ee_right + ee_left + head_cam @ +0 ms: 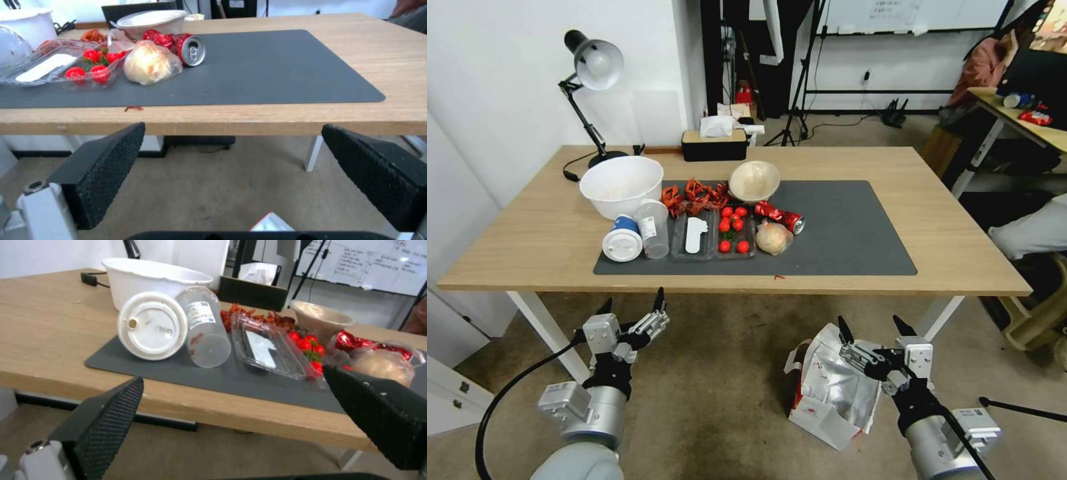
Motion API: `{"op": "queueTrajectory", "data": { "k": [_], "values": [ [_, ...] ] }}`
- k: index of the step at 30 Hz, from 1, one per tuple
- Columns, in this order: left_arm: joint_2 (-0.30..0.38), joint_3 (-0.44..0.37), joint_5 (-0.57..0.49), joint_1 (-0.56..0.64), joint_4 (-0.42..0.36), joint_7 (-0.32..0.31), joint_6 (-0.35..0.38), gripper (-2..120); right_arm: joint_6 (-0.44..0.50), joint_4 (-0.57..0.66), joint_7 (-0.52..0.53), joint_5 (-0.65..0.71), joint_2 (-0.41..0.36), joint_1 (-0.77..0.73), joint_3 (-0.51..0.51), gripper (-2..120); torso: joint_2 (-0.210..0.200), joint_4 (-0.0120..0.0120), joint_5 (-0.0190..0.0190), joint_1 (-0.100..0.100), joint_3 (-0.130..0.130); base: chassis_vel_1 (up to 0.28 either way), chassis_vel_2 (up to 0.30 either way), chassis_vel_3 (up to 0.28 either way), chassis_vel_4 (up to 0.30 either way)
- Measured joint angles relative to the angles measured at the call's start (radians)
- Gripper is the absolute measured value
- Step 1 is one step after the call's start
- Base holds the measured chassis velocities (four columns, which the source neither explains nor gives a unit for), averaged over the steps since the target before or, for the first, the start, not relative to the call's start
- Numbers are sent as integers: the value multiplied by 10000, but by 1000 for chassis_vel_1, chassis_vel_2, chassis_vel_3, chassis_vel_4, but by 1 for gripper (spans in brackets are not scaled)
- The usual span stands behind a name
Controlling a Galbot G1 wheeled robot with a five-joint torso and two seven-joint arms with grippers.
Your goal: Pick up the food delivery bag from the floor and place it on the table.
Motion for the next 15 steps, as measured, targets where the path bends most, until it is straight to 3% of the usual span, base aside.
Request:
{"op": "queueTrajectory", "data": {
  "k": [15],
  "values": [
    [18, -26, -77, 138, -141, 85, 44, 100, -26, 183, -47, 173, -8, -60, 31, 100, -827, 0, 0, -365, -460, 0, 0, 0, 0]
  ]
}}
